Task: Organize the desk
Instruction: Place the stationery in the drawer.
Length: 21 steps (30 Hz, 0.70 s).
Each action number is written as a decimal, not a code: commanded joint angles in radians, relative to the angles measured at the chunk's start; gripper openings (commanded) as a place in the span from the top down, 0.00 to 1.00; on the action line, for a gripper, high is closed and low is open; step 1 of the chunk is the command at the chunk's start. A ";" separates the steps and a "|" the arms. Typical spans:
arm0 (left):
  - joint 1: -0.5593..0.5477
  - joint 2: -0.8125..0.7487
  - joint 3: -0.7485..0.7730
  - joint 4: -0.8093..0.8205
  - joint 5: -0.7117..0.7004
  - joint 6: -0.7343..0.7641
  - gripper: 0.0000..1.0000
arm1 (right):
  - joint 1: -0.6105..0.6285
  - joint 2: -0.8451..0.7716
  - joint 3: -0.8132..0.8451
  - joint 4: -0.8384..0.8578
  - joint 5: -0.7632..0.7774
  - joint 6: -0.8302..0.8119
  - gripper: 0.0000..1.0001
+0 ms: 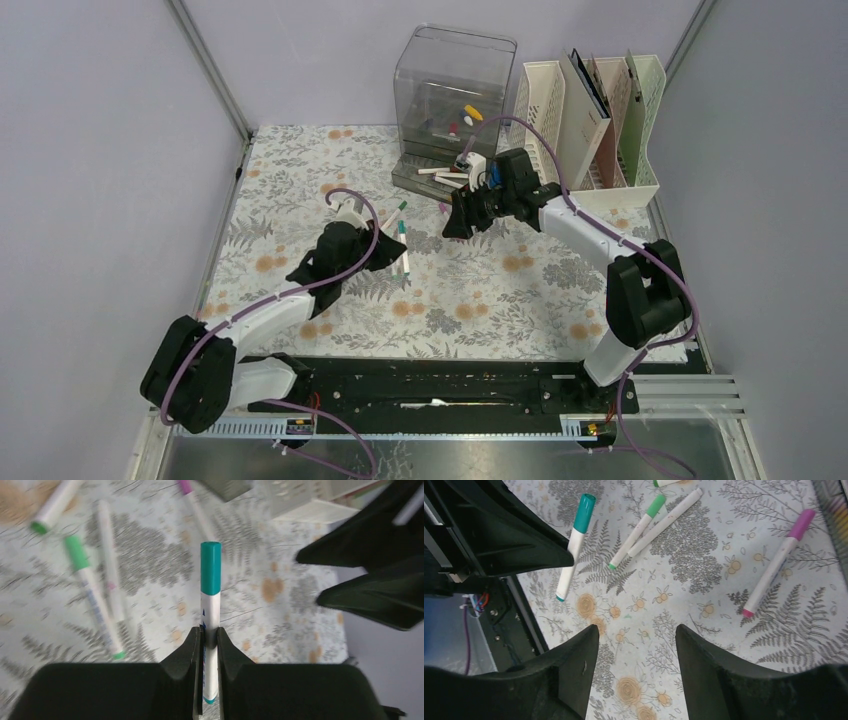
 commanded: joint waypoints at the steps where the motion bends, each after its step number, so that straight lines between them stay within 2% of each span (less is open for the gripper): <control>1: -0.003 0.024 -0.017 0.304 0.149 -0.038 1.00 | 0.007 -0.024 -0.025 0.088 -0.094 0.104 0.35; 5: -0.005 0.055 -0.044 0.439 0.204 -0.055 1.00 | 0.008 -0.019 -0.053 0.168 -0.161 0.203 0.34; 14: -0.030 0.105 -0.032 0.509 0.243 -0.061 1.00 | 0.007 -0.007 -0.100 0.337 -0.233 0.398 0.35; 21: -0.038 0.138 -0.014 0.535 0.269 -0.067 1.00 | 0.009 -0.004 -0.123 0.345 -0.233 0.403 0.35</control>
